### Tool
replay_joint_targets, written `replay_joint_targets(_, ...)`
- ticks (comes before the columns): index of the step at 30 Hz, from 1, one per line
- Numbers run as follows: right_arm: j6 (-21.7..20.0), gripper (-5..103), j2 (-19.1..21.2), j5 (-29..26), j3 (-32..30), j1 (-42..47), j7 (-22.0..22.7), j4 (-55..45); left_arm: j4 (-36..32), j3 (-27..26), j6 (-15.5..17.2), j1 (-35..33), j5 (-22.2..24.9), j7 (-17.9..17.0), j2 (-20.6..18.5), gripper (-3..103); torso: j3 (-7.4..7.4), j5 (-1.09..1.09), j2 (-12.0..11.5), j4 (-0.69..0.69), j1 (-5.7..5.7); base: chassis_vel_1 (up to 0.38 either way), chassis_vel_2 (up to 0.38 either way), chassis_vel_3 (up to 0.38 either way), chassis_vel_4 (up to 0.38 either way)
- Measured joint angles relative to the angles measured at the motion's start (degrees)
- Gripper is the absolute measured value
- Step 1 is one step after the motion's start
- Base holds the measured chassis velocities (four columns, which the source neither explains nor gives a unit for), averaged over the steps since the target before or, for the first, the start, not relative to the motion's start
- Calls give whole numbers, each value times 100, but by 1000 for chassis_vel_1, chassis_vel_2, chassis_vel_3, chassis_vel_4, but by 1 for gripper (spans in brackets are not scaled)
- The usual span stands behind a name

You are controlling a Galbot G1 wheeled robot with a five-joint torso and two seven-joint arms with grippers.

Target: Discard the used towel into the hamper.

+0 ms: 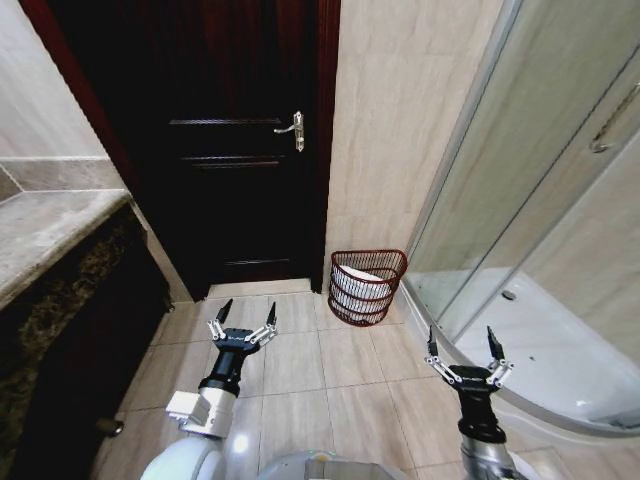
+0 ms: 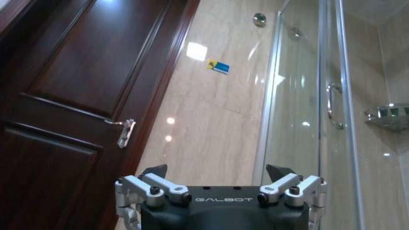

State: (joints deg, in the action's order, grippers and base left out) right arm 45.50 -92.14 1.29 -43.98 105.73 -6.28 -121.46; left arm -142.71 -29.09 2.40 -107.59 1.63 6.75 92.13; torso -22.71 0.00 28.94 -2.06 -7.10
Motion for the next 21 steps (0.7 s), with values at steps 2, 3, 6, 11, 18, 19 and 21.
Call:
replay_joint_targets(2,14,100,0,-16,7,2,-41,-2,-1,0,0,0,0,0,0,100,36,0,-60,0,24,0,0,0,0)
replay_joint_targets(3,23,100,0,-42,9,9,-84,-3,-1,0,0,0,0,0,1,100,54,0,-90,0,37,0,0,0,0)
replay_joint_targets(6,51,100,0,-151,16,30,-211,-3,0,0,0,0,0,0,0,100,92,0,-155,0,62,0,0,0,0)
replay_joint_targets(11,98,100,0,-270,12,34,-311,17,-1,0,0,0,0,0,0,100,166,0,-274,0,109,0,0,0,0)
replay_joint_targets(18,101,100,0,-339,15,23,-396,28,-1,0,0,0,0,0,0,100,258,0,-422,0,165,0,0,0,0)
replay_joint_targets(19,101,100,0,-368,15,20,-420,34,0,0,0,0,0,0,0,100,278,0,-455,0,177,0,0,0,0)
replay_joint_targets(21,102,100,0,-396,15,20,-439,39,0,0,0,0,0,0,0,100,296,0,-485,0,189,0,0,0,0)
